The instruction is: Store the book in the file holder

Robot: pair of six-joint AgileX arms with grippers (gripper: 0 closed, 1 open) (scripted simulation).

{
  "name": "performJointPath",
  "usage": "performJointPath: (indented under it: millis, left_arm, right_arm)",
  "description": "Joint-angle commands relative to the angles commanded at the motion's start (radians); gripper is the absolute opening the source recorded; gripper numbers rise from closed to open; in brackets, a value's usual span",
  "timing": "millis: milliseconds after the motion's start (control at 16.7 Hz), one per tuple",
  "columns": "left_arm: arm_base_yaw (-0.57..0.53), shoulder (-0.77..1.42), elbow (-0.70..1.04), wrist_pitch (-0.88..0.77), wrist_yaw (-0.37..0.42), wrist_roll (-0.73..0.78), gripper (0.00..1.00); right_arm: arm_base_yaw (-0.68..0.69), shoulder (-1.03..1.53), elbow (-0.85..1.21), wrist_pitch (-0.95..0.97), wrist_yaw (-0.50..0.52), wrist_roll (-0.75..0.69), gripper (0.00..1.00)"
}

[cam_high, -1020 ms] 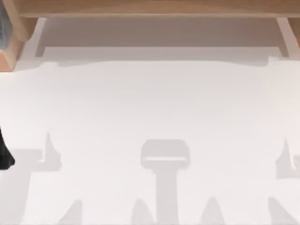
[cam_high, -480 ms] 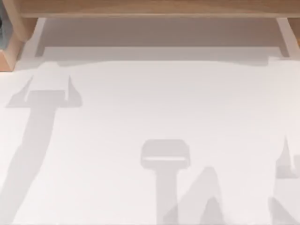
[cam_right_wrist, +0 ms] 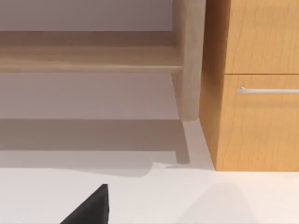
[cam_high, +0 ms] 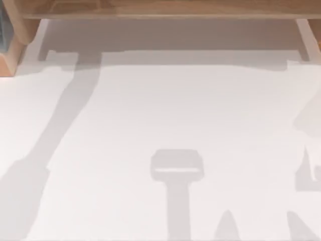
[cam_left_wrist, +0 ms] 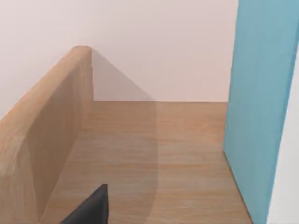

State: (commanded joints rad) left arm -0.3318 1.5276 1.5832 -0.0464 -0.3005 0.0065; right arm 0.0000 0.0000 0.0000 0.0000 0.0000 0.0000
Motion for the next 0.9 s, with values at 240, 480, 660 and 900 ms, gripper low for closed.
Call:
performJointPath:
  millis: [240,480,660,900]
  left_arm:
    - [-0.051,0.239,0.252,-0.007,-0.046,0.001,1.0]
    - [-0.072,0.337,0.356,-0.01,-0.066,0.001,1.0]
    - [-0.072,0.337,0.356,-0.01,-0.066,0.001,1.0]
    - [-0.067,0.347,0.369,-0.014,-0.06,0.001,1.0]
  right_arm:
    - [0.0,0.0,0.0,0.0,0.0,0.0,1.0]
    - [0.0,0.0,0.0,0.0,0.0,0.0,1.0]
    - [0.0,0.0,0.0,0.0,0.0,0.0,1.0]
    - [0.0,0.0,0.0,0.0,0.0,0.0,1.0]
